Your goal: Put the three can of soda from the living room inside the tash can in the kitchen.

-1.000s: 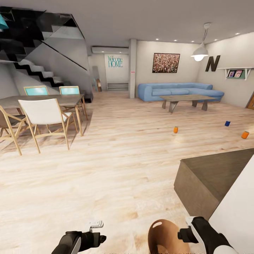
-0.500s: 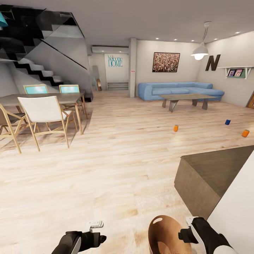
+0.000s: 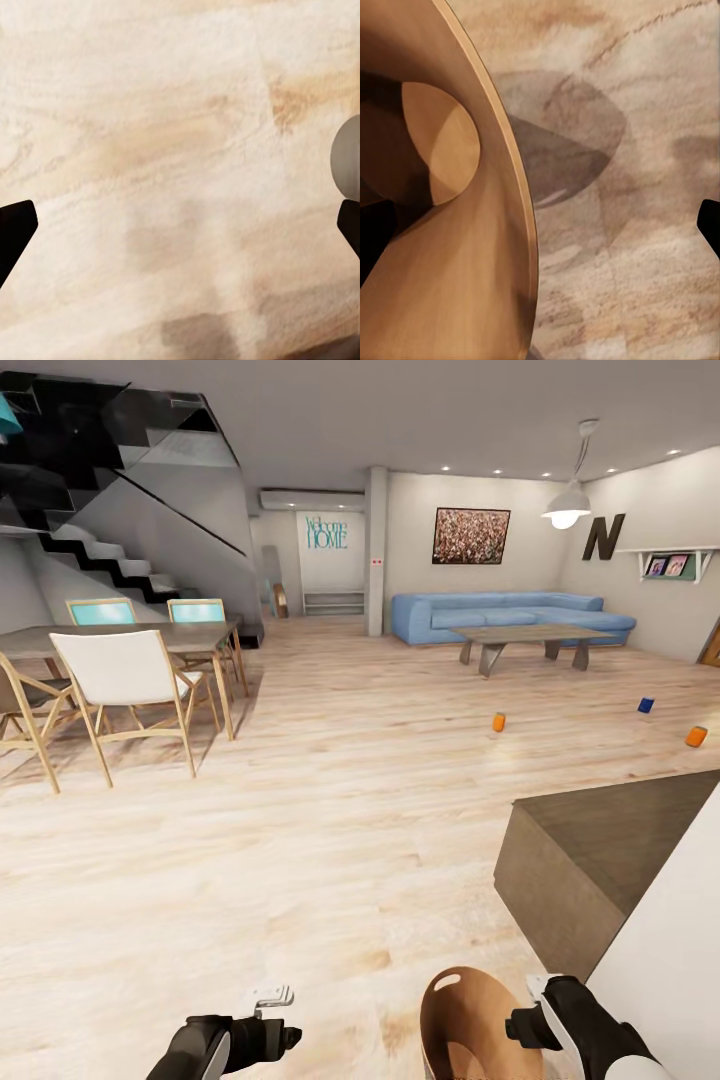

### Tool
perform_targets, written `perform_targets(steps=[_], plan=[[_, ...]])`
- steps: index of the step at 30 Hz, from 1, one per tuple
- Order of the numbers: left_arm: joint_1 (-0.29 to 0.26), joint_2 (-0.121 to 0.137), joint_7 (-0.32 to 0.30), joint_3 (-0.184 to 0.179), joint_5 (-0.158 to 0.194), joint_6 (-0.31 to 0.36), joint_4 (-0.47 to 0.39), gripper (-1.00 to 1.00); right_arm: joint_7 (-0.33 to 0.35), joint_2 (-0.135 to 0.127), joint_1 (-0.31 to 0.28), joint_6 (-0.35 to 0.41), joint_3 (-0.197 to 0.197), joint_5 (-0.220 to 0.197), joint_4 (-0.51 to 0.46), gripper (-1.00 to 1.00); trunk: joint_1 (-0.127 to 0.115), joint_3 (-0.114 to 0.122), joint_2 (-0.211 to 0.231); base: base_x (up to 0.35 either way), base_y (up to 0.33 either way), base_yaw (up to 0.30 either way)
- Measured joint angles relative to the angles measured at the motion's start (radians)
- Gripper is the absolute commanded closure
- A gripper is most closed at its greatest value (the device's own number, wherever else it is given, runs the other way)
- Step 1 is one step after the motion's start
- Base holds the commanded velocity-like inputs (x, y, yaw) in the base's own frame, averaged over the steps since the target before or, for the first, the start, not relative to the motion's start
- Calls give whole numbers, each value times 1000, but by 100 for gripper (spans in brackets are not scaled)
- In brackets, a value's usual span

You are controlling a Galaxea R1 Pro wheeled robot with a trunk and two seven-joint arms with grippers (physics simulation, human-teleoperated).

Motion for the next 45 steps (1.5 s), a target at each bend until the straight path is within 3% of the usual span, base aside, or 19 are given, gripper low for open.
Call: perform_targets(steps=[8,19,20,24,27,34,36,45], plan=[[0,0,0,0,0,0,0,-100,0,0,0,0,0,0,0,-100,27,-22,-49,0,0,0],[0,1,0,0,0,-5,0,-100,0,0,0,0,0,0,1,-100,27,-22,-49,0,0,0],[0,1,0,0,0,-6,0,-100,0,0,0,0,0,0,1,100,27,-22,-49,0,0,0],[0,1,0,0,0,-9,0,-100,3,0,0,0,0,-12,2,100,27,-22,-49,0,0,0],[0,1,-2,0,0,-13,0,-100,0,0,-1,0,-1,8,0,100,27,-22,-49,0,0,0],[0,2,-4,-2,-1,-32,0,-100,0,0,0,-11,0,6,0,100,27,-22,-49,0,0,0],[0,2,-5,-3,-1,-35,1,-100,3,0,0,-13,0,-10,1,100,19,-16,-35,0,0,0],[0,2,-5,-6,-1,-38,2,-100,2,1,0,-16,0,-9,-1,100,-15,12,28,0,0,0]])
